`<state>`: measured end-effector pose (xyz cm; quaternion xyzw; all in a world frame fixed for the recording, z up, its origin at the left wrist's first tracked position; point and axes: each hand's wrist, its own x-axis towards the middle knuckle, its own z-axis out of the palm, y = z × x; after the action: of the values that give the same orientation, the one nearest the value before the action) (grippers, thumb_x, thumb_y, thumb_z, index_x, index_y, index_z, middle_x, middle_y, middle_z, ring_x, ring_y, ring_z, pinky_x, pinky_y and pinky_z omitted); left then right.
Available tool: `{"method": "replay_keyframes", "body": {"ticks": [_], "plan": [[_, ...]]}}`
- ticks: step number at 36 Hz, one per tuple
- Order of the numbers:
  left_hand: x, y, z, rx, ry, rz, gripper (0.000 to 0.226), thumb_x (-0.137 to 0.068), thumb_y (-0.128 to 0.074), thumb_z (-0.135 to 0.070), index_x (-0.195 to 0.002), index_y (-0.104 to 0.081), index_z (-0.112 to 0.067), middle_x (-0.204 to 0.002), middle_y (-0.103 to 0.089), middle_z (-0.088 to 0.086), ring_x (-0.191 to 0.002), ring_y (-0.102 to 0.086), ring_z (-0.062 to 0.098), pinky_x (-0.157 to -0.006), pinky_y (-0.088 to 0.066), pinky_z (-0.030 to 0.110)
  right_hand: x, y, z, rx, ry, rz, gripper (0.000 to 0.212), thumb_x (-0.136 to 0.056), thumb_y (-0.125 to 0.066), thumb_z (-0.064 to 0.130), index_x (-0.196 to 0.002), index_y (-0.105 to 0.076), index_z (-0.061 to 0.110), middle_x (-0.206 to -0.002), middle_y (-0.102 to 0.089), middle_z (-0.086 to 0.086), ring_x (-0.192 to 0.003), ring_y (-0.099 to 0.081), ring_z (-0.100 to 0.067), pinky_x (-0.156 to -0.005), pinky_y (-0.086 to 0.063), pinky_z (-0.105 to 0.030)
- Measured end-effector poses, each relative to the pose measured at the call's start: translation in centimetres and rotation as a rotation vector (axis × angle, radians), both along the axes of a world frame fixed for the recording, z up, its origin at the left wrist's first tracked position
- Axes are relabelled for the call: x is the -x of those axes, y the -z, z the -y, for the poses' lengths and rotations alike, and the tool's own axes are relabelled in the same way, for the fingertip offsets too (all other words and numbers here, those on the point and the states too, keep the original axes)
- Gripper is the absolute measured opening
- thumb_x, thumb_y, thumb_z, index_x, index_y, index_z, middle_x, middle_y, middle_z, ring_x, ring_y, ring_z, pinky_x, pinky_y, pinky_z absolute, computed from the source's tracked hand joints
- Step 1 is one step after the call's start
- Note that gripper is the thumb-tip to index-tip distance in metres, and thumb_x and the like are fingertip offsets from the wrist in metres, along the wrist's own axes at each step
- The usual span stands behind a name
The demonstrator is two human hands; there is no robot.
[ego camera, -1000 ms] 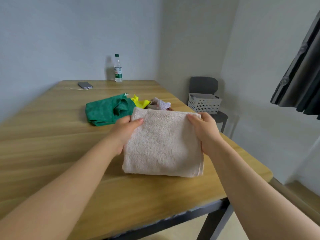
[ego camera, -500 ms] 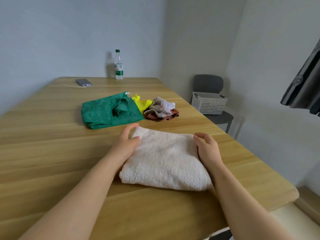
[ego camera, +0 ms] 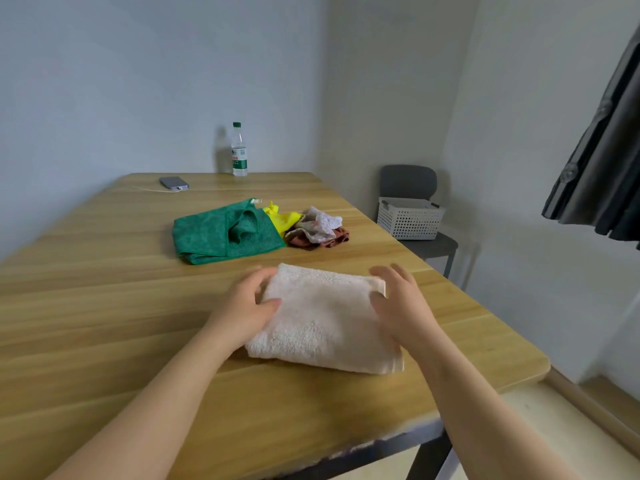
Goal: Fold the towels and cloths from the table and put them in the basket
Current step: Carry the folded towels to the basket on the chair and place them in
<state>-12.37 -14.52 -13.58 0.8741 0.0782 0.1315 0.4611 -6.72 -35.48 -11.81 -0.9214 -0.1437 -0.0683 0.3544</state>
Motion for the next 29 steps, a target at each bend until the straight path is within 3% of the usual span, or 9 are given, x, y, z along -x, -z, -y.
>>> {"method": "replay_keyframes", "body": {"ticks": [3, 7, 11, 19, 24, 29], "plan": [[-0.6, -1.3, 1.5, -0.141, 0.096, 0.042, 0.040, -0.098, -0.042, -0.017, -0.137, -0.043, -0.026, -0.150, -0.028, -0.012, -0.138, -0.025, 0.009, -0.106, -0.026, 0.026, 0.8, -0.9, -1.9, 0.188, -0.116, 0.072, 0.044, -0.098, -0.033, 0.017, -0.141, -0.037, 0.027, -0.149, -0.031, 0.009, -0.137, -0.027, -0.016, -0.109, -0.022, -0.040], [-1.8, -0.3, 3.2, -0.498, 0.200, -0.237, 0.045, -0.102, -0.028, -0.031, -0.147, -0.025, -0.029, -0.157, -0.011, -0.010, -0.145, -0.001, 0.013, -0.117, -0.014, 0.041, 0.9, 1.9, -3.2, 0.371, -0.168, -0.057, 0.043, -0.100, -0.021, 0.033, -0.143, -0.030, 0.031, -0.151, -0.027, 0.008, -0.141, -0.015, -0.018, -0.112, -0.012, -0.044], [-2.4, 0.5, 3.2, -0.598, 0.171, -0.366, 0.049, -0.100, -0.021, -0.040, -0.148, -0.010, -0.037, -0.157, 0.006, -0.014, -0.144, 0.013, 0.012, -0.114, -0.004, 0.050, 0.3, 3.5, -2.8, 0.322, -0.122, -0.078, 0.043, -0.100, -0.020, 0.038, -0.142, -0.027, 0.039, -0.151, -0.021, 0.014, -0.144, -0.004, -0.019, -0.116, -0.004, -0.043], [-2.8, 0.7, 3.4, -0.586, 0.108, -0.425, 0.052, -0.098, -0.020, -0.049, -0.148, -0.008, -0.041, -0.157, 0.008, -0.013, -0.145, 0.012, 0.023, -0.115, -0.001, 0.048, -0.4, 3.1, -3.1, 0.353, -0.125, -0.105, 0.045, -0.099, -0.021, 0.040, -0.144, -0.022, 0.039, -0.154, -0.015, 0.012, -0.145, 0.000, -0.020, -0.115, -0.006, -0.042], [-2.5, 0.7, 3.6, -0.588, 0.075, -0.415, 0.051, -0.097, -0.019, -0.051, -0.146, -0.009, -0.043, -0.157, 0.006, -0.015, -0.145, -0.003, 0.030, -0.116, -0.008, 0.045, 0.5, 3.3, -2.8, 0.254, 0.133, -0.192, 0.070, -0.091, -0.030, 0.058, -0.151, -0.008, 0.027, -0.159, -0.002, -0.001, -0.145, 0.004, -0.029, -0.116, -0.005, -0.042], [-1.7, 1.0, 4.2, -0.569, 0.038, -0.396, 0.050, -0.097, -0.019, -0.052, -0.146, -0.010, -0.045, -0.157, 0.005, -0.013, -0.144, -0.006, 0.030, -0.115, -0.009, 0.045, 1.2, 3.4, -1.9, 0.244, 0.176, -0.235, 0.073, -0.088, -0.029, 0.064, -0.149, -0.012, 0.028, -0.156, -0.015, -0.013, -0.145, -0.003, -0.032, -0.115, -0.006, -0.043]]}}
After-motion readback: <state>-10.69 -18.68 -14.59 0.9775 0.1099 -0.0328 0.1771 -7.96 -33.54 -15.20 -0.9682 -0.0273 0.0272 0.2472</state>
